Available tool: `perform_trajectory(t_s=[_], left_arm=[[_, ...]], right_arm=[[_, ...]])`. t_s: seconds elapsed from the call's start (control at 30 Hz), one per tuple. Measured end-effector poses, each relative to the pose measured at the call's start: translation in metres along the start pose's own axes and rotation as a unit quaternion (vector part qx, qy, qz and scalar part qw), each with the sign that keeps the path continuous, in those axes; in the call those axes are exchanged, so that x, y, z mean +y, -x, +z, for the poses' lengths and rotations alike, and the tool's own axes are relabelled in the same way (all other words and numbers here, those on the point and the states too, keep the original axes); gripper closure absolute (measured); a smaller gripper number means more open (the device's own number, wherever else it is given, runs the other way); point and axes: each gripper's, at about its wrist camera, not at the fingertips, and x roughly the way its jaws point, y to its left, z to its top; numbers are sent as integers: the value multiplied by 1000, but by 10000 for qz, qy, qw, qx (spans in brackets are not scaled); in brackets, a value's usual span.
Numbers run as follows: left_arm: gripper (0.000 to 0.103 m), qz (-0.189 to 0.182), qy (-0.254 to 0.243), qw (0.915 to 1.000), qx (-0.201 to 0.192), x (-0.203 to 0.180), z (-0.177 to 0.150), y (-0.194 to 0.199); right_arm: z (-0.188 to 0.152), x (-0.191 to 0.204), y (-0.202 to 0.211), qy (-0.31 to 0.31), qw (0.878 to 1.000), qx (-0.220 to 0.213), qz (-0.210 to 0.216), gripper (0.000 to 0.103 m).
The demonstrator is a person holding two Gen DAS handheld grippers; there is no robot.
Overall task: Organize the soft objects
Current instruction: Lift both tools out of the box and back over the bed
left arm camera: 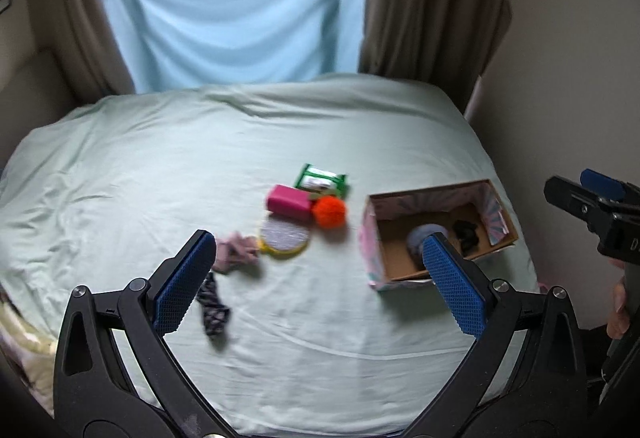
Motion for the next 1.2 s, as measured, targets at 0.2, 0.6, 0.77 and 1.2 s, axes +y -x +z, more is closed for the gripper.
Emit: perform_trajectory(t_s=[0.2, 0.6, 0.77, 1.2], left_arm=[[0, -48, 170, 9996, -216, 60, -6, 18], [0, -309, 3, 9995, 6, 162, 6, -16], [0, -552, -298, 9980, 115, 191, 14, -50], [0, -1245, -1116, 9820, 877, 218, 2, -197]], right_arm=[[-2, 50, 4, 22, 9996, -236, 133, 0], [11, 151, -51, -146, 9994, -252, 161, 0], [15, 179, -92, -390, 9991, -169, 25, 0], [23, 197, -235, 19, 9996, 213, -174, 0]])
